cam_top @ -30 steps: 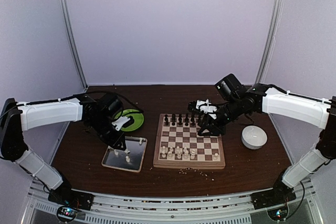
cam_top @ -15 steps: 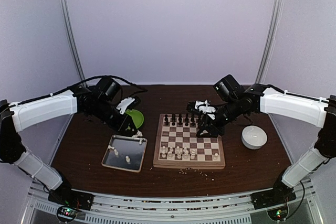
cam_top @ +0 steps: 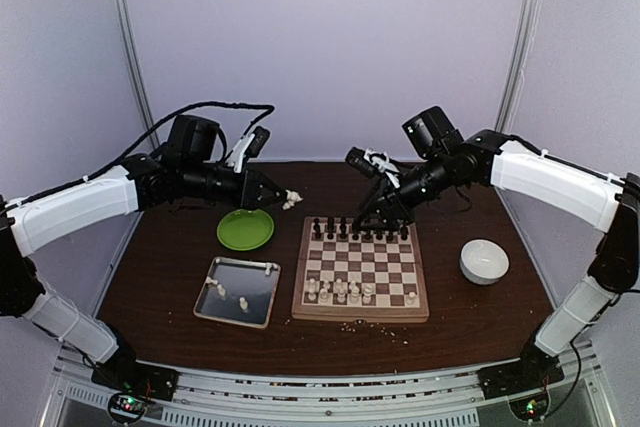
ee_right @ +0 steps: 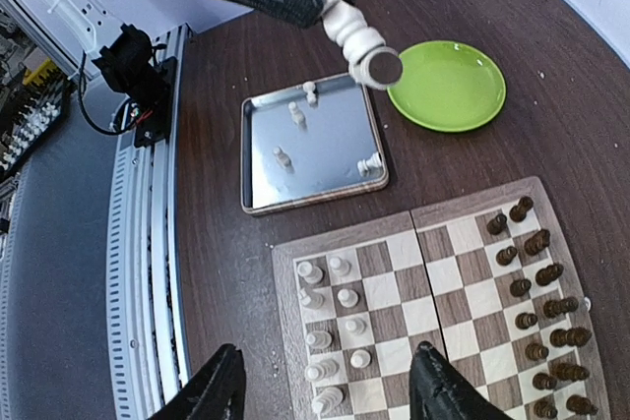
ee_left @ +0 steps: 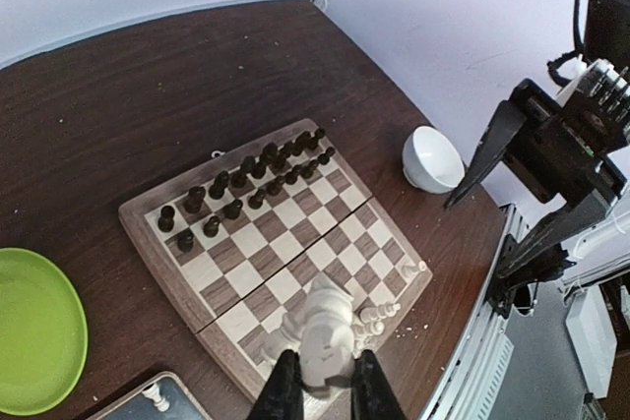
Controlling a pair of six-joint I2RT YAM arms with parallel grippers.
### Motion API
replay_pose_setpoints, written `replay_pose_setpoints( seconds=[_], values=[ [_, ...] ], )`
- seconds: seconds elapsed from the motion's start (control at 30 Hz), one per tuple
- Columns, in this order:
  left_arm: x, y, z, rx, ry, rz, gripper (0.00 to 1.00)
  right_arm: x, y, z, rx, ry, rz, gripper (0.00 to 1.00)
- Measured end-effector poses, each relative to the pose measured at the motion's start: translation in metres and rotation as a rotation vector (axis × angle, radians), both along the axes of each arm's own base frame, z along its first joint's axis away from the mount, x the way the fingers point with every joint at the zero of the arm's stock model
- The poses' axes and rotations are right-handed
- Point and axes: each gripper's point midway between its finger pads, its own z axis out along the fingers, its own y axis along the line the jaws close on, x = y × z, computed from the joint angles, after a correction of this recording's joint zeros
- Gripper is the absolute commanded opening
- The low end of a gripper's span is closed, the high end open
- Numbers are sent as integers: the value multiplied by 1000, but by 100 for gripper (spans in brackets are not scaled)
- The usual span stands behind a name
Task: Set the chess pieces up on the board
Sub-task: Pick up the knight from the chess pile.
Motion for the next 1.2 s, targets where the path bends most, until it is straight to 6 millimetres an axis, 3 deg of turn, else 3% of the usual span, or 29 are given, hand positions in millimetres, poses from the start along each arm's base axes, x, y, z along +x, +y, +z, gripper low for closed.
replay_pose_setpoints(
  seconds=[0.33, 0.53, 0.67, 0.9, 1.1, 1.2],
  values=[
    [-20, -34, 28, -79, -10, -123, 0, 15, 49, 42, 120, -38, 79, 63],
    [-30, -47, 31, -90, 0, -178, 0, 4, 65, 45, 154, -37, 130, 57],
    [-32, -49, 29, -88, 7, -186, 0, 3, 68, 47, 172, -32, 137, 47],
    [-31, -49, 30, -90, 4, -187, 0, 3, 69, 42, 175, -9, 126, 51],
    [-31, -49, 30, -87, 1, -188, 0, 3, 68, 35, 167, -3, 121, 45],
    [-31, -49, 29, -84, 1, -188, 0, 3, 67, 30, 156, 3, 117, 35]
  ],
)
